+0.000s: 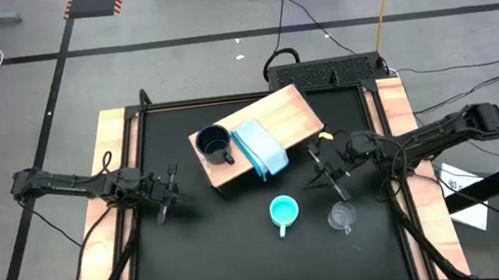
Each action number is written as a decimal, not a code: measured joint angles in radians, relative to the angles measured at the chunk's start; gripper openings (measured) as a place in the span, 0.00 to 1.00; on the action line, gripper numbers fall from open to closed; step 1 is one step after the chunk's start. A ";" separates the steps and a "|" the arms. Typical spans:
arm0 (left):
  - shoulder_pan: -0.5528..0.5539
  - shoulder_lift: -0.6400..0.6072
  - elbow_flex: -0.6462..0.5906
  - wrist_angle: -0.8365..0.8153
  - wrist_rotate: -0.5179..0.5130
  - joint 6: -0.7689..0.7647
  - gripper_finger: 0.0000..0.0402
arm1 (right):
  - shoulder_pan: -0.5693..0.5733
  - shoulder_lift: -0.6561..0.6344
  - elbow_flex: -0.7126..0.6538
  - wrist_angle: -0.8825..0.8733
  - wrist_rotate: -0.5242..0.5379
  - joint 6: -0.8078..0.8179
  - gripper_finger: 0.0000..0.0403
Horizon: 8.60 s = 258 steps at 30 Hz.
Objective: Stack small to large cups/mugs on shelf
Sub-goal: Put the light blue mug over the folded light blue napkin on the shelf
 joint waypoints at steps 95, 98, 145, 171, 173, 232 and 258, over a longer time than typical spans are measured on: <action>0.000 0.000 0.000 -0.053 -0.043 -0.024 0.01 | 0.087 0.558 0.734 -1.156 0.206 0.051 0.54; 0.000 0.000 0.000 -0.058 -0.043 -0.019 0.01 | 0.087 0.576 0.734 -1.159 0.206 0.051 0.54; 0.000 0.000 0.000 -0.062 -0.044 -0.034 0.05 | 0.087 0.602 0.734 -1.115 0.205 -0.034 0.01; 0.000 0.001 0.000 -0.063 -0.044 -0.061 0.08 | 0.095 0.443 0.791 -1.132 0.205 -0.113 0.00; 0.000 0.001 0.000 -0.067 -0.044 -0.063 0.08 | 0.096 0.417 0.777 -1.118 0.205 -0.118 0.00; 0.000 0.001 0.000 -0.083 -0.053 -0.071 0.08 | 0.080 0.039 0.368 -0.861 0.210 0.004 0.00; 0.000 0.001 0.000 -0.084 -0.053 -0.074 0.08 | -0.030 0.141 0.606 -1.155 0.230 -0.049 0.00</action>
